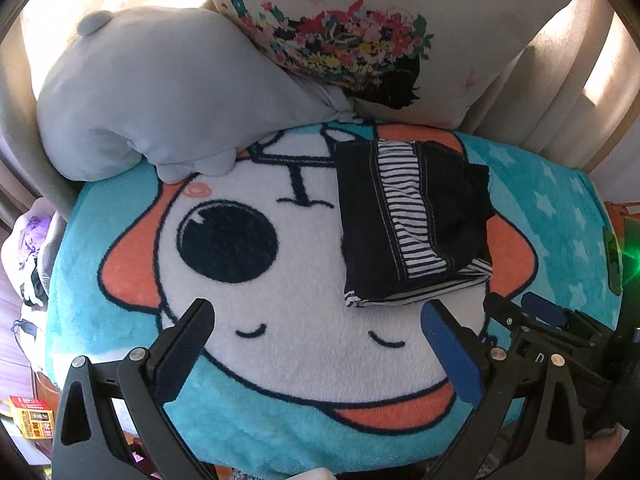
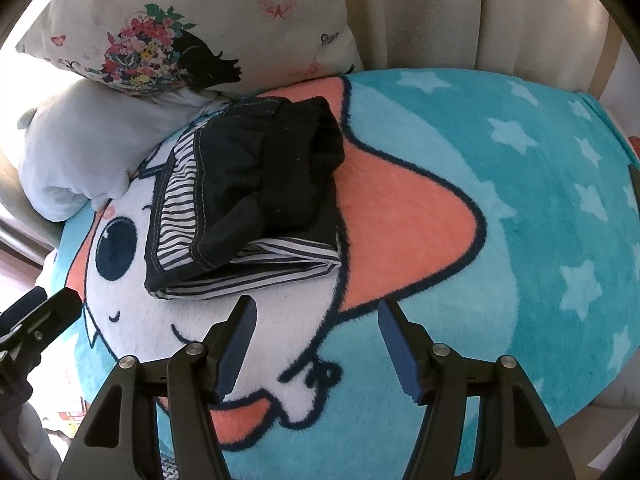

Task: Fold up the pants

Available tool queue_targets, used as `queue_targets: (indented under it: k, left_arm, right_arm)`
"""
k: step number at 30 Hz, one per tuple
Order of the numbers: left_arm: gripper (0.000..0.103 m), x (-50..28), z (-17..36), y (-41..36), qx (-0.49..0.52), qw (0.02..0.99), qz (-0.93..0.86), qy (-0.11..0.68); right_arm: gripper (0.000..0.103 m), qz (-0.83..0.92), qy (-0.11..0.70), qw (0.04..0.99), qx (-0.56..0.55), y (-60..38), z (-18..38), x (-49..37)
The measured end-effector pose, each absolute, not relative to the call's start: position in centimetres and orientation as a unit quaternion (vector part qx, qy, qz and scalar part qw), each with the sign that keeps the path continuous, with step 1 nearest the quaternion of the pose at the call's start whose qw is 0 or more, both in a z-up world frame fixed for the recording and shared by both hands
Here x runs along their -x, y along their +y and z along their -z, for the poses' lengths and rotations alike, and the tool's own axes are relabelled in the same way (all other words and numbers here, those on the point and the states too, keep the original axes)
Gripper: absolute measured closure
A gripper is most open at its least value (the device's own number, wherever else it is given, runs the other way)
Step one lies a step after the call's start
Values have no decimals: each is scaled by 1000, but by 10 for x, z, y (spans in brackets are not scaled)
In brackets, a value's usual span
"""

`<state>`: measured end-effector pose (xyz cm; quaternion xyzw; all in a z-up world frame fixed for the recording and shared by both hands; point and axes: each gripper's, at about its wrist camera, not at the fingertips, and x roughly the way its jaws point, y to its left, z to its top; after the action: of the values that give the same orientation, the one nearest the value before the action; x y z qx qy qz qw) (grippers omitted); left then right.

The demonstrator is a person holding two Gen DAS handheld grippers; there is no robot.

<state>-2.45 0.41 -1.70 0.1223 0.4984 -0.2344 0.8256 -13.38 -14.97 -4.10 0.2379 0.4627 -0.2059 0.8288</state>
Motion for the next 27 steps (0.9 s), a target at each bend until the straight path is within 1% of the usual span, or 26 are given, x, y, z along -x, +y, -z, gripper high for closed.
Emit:
queue_targets:
  k: [13, 27]
  left_arm:
    - [0, 9, 50, 3, -118, 790, 252, 547]
    - [0, -2, 58, 3, -111, 784, 262, 552]
  right_arm:
    - [35, 219, 468, 819, -251, -154, 46, 125]
    - [35, 231, 475, 818, -227, -149, 48, 118]
